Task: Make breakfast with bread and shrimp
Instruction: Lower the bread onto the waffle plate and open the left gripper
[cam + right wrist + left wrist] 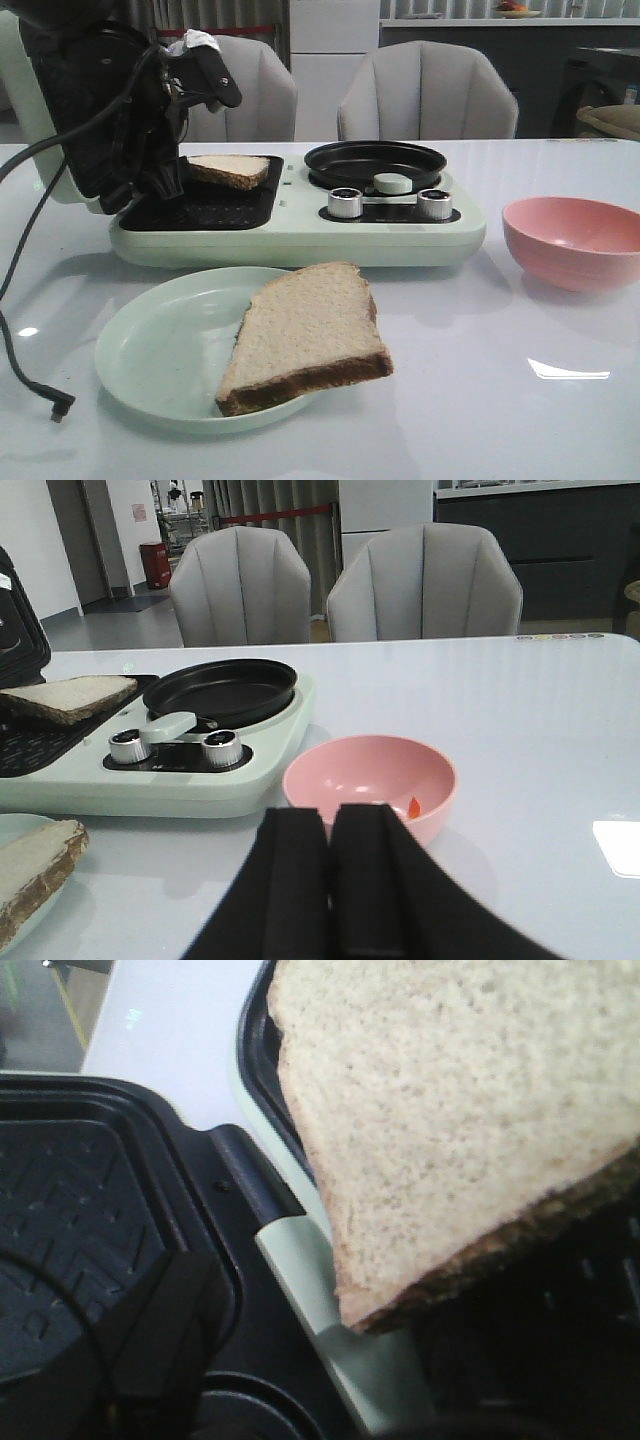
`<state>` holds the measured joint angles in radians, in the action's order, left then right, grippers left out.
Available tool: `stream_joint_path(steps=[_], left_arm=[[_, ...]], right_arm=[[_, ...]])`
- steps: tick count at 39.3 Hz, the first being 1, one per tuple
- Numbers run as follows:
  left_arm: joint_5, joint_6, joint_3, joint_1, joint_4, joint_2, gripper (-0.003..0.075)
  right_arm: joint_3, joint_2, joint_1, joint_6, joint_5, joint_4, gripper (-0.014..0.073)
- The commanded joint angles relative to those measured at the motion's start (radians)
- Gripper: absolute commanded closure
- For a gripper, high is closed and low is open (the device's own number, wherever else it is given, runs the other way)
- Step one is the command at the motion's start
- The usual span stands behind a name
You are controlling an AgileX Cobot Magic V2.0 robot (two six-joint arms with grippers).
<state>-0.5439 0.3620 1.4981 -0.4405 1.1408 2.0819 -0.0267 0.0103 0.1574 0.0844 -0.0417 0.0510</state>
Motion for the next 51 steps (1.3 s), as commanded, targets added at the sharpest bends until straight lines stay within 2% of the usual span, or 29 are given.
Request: stream_joint_path(steps=[1, 15, 27, 42, 51], left_arm=[[0.003, -0.007, 0.02, -0.012, -0.049, -0.09, 0.0224], [-0.007, -0.007, 0.02, -0.016, -0.259, -0.189, 0.0225], [-0.122, -0.007, 0.02, -0.014, -0.359, -0.241, 0.0227], [-0.084, -0.007, 0.012, -0.022, -0.5, -0.435, 0.0228], [-0.061, -0.007, -0.057, -0.02, -0.559, -0.577, 0.0228]], right_arm=[[0.017, 0.022, -0.005, -0.008, 0.086, -0.002, 0.0443], [0.017, 0.022, -0.005, -0.008, 0.086, -0.002, 0.0443], [0.017, 0.022, -0.005, -0.008, 0.086, -0.002, 0.0443], [0.017, 0.022, -0.005, -0.008, 0.086, -0.002, 0.0443], [0.017, 0.022, -0.005, -0.008, 0.086, -0.002, 0.0443]])
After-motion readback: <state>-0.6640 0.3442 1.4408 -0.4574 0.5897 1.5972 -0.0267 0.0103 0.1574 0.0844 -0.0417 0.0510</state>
